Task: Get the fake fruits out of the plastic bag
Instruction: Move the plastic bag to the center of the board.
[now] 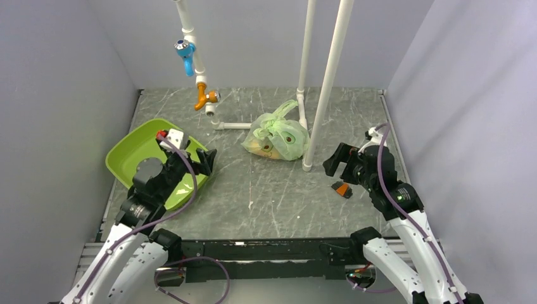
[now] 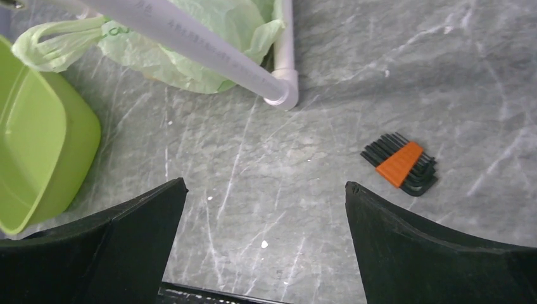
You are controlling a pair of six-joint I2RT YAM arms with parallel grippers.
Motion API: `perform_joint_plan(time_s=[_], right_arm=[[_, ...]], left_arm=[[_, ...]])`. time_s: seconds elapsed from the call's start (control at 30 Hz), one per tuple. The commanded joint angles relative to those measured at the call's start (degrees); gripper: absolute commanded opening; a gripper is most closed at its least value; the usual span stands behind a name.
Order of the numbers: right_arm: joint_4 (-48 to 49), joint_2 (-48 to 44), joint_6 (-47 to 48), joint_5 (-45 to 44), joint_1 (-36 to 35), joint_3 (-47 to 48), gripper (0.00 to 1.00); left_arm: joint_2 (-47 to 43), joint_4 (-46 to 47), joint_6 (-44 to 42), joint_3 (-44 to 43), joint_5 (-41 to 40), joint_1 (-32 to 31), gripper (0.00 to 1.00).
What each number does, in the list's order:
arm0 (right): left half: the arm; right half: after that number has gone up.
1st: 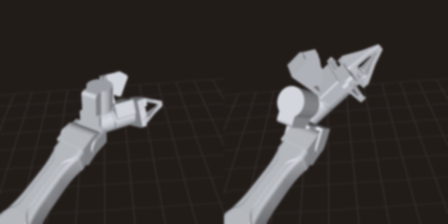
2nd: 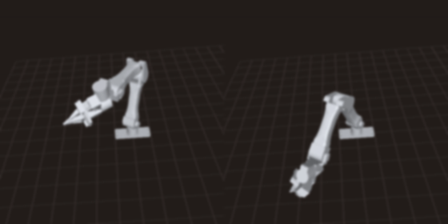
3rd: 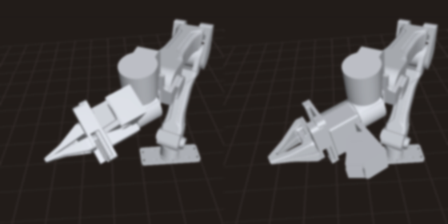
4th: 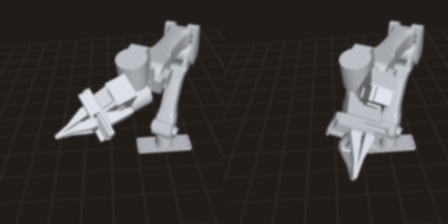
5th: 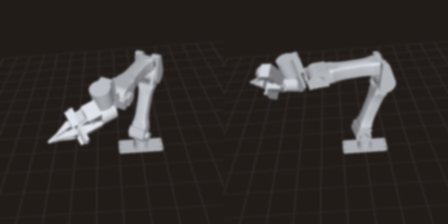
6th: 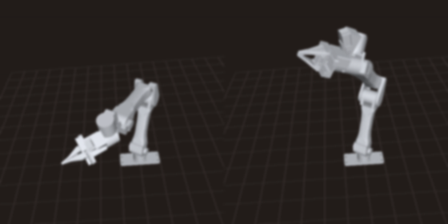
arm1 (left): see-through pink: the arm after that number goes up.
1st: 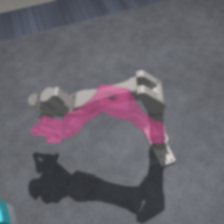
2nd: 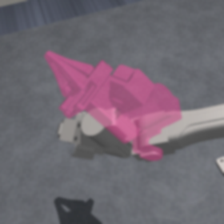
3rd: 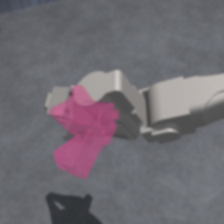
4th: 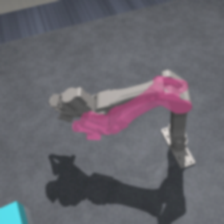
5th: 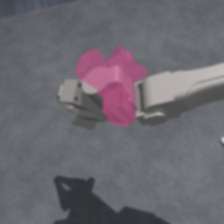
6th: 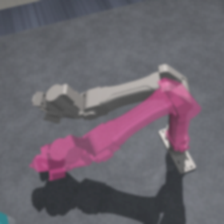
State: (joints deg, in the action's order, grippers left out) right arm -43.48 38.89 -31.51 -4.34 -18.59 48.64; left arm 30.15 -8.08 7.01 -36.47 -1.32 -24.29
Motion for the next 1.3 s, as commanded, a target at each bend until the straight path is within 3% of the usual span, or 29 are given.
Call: perform_joint_plan(time_s=[0.0, 0.23, 0.37, 0.43, 0.6, 0.8, 0.87, 0.97, 1.03, 1.13, 1.27], right_arm=[[6.5, 1.8, -0.2, 6.7, -0.5, -1.5, 1.0], [23.7, 0.9, -2.6, 22.1, -1.4, -12.3, 1.0], [31.0, 1.5, -2.1, 23.3, -4.1, -15.3, 1.0], [33.2, 2.9, -0.8, 21.0, -7.1, -15.9, 1.0], [35.3, 8.3, 3.1, 5.7, -18.0, -14.2, 1.0], [34.9, 17.8, 10.5, -14.1, -30.9, -8.2, 1.0], [34.1, 21.4, 12.1, -18.5, -31.9, -5.5, 1.0], [33.5, 26.6, 14.5, -22.8, -32.5, -1.1, 0.97], [34.6, 28.8, 16.2, -25.3, -33.1, 0.7, 0.97], [36.5, 30.8, 18.6, -28.2, -33.3, 2.8, 0.97], [37.6, 35.5, 22.3, -29.5, -33.3, 7.5, 0.97]], left_arm=[[4.1, -3.0, -0.9, -4.5, -1.5, -0.4, 0.99], [5.1, 1.3, 3.2, -2.4, -4.8, -0.5, 0.99], [1.2, 6.8, 1.1, 1.8, 1.9, -0.5, 0.99], [0.9, 6.8, -1.4, 2.5, 6.7, -0.6, 0.99], [4.8, 6.0, -1.5, 1.1, 6.3, -0.5, 0.99], [13.4, 8.9, 0.1, -4.6, 14.2, -0.5, 0.99], [18.1, 6.8, -2.5, -9.8, 17.4, -0.5, 0.99], [24.6, 2.3, -5.2, -15.7, 15.8, -0.5, 0.99], [25.5, 3.5, -4.8, -14.3, 14.8, -0.5, 0.99], [23.2, 12.1, -3.8, -5.2, 16.5, -0.7, 0.99], [22.2, 6.4, -7.8, -7.3, 14.4, -3.4, 0.99]])
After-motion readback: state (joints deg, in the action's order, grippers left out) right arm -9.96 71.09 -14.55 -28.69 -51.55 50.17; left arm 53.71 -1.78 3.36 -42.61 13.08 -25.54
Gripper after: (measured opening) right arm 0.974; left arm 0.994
